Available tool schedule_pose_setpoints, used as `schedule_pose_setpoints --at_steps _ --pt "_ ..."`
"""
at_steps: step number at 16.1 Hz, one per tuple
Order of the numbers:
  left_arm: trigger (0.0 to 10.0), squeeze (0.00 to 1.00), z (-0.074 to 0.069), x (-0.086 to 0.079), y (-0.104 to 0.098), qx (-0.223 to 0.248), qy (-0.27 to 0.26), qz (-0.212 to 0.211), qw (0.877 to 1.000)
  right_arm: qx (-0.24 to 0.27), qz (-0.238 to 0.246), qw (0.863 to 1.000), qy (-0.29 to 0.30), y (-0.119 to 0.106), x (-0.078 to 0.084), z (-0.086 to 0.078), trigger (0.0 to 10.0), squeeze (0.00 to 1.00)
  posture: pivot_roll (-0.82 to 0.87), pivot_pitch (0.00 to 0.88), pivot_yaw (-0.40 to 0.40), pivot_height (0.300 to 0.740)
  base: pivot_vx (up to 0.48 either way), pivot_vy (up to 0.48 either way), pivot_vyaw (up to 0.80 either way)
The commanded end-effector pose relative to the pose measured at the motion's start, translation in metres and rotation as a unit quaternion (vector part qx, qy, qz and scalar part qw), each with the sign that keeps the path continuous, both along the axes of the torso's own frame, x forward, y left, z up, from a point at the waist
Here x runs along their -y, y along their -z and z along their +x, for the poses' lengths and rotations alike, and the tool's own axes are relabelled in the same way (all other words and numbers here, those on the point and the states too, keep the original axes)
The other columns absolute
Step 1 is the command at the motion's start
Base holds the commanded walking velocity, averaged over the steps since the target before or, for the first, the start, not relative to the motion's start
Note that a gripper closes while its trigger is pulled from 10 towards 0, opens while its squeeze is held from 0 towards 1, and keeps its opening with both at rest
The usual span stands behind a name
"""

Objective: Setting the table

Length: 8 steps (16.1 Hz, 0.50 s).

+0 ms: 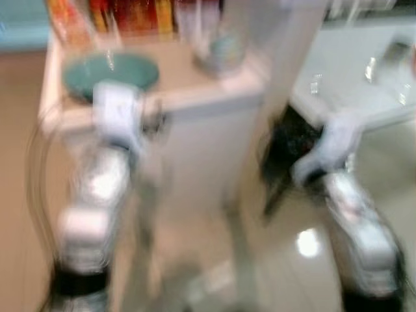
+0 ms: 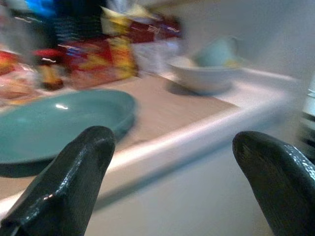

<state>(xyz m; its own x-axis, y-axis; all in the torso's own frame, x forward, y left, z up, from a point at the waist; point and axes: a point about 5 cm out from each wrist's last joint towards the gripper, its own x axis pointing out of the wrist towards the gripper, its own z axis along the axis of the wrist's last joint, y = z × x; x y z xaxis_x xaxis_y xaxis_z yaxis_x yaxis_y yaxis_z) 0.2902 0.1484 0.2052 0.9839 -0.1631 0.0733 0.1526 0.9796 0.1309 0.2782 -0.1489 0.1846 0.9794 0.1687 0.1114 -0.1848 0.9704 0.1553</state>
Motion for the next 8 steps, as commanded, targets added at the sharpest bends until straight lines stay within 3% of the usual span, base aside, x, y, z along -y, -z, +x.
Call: schedule_pose_setpoints --at_steps 1,2,3,4,5,6,7,8 --pt "10.0 1.00 -0.0042 -0.0035 -0.0052 0.009 0.001 0.003 1.000 0.011 0.009 1.000 -0.013 -0.0070 -0.0039 -0.0009 10.0 1.00 0.09 0.059 -0.039 0.740 0.000 0.480 -0.80" --pt "10.0 1.00 -0.0055 -0.0025 -0.0056 0.019 -0.003 0.017 1.000 0.015 0.006 1.000 -0.014 -0.0088 -0.0035 -0.0006 10.0 1.00 0.09 0.060 -0.043 0.740 0.000 0.000 -0.80" --pt "10.0 0.88 -0.0061 -0.0015 -0.0055 0.022 -0.005 0.023 0.999 0.018 0.003 1.000 -0.015 -0.0106 -0.0032 0.0000 10.0 1.00 0.09 0.059 -0.048 0.740 0.000 0.000 -0.80" --pt "10.0 0.00 -0.0054 -0.0013 -0.0066 0.024 -0.012 0.030 0.999 0.022 0.000 1.000 -0.015 -0.0139 -0.0025 0.0015 10.0 1.00 0.09 0.061 -0.052 0.740 0.000 0.000 -0.80" --pt "10.0 0.00 -0.0038 -0.0023 -0.0068 0.031 -0.026 0.057 0.998 0.023 -0.007 1.000 -0.015 -0.0149 -0.0019 0.0025 10.0 1.00 0.09 0.060 -0.053 0.740 0.000 0.000 -0.80" --pt "10.0 0.00 -0.0035 -0.0018 -0.0079 0.037 -0.024 0.055 0.998 0.024 -0.037 0.999 -0.003 -0.0159 0.0002 0.0048 10.0 1.00 0.08 0.060 -0.056 0.740 0.000 0.000 0.00" --pt "10.0 0.00 -0.0037 -0.0018 -0.0085 0.039 -0.026 0.054 0.997 0.025 -0.040 0.999 -0.001 -0.0162 0.0005 0.0054 10.0 0.21 0.08 0.058 -0.058 0.740 0.000 0.000 0.00" --pt "10.0 0.00 -0.0042 -0.0012 -0.0086 0.037 -0.021 0.045 0.998 0.027 -0.037 0.999 -0.001 -0.0168 0.0009 0.0063 10.0 0.00 0.08 0.059 -0.060 0.740 0.000 0.000 0.00"
